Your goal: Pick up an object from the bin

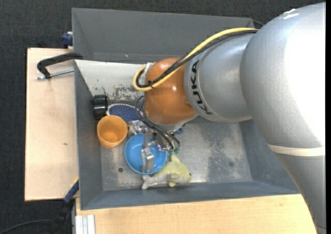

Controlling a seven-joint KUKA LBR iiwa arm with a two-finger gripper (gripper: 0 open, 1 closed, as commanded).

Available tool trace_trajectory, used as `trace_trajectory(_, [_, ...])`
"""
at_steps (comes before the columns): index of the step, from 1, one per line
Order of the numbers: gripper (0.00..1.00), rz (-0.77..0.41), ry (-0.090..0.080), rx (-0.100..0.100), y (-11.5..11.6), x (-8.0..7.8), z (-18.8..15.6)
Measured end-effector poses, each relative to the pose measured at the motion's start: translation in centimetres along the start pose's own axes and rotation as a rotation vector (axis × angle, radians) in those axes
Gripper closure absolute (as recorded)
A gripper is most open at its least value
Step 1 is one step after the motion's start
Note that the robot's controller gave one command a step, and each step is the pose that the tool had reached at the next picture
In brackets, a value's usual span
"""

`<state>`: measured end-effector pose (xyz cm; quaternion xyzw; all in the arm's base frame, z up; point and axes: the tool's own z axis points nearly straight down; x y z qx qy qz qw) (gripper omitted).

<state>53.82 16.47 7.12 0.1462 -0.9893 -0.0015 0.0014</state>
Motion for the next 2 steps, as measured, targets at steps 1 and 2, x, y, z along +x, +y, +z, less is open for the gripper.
trace_trajectory(1, [1.00, 0.007, -0.004, 0.001, -0.4, -0.2, -0.1])
trace_trajectory(2, [1.00, -0.269, -0.018, 0.006, -2.5, -0.9, -24.8])
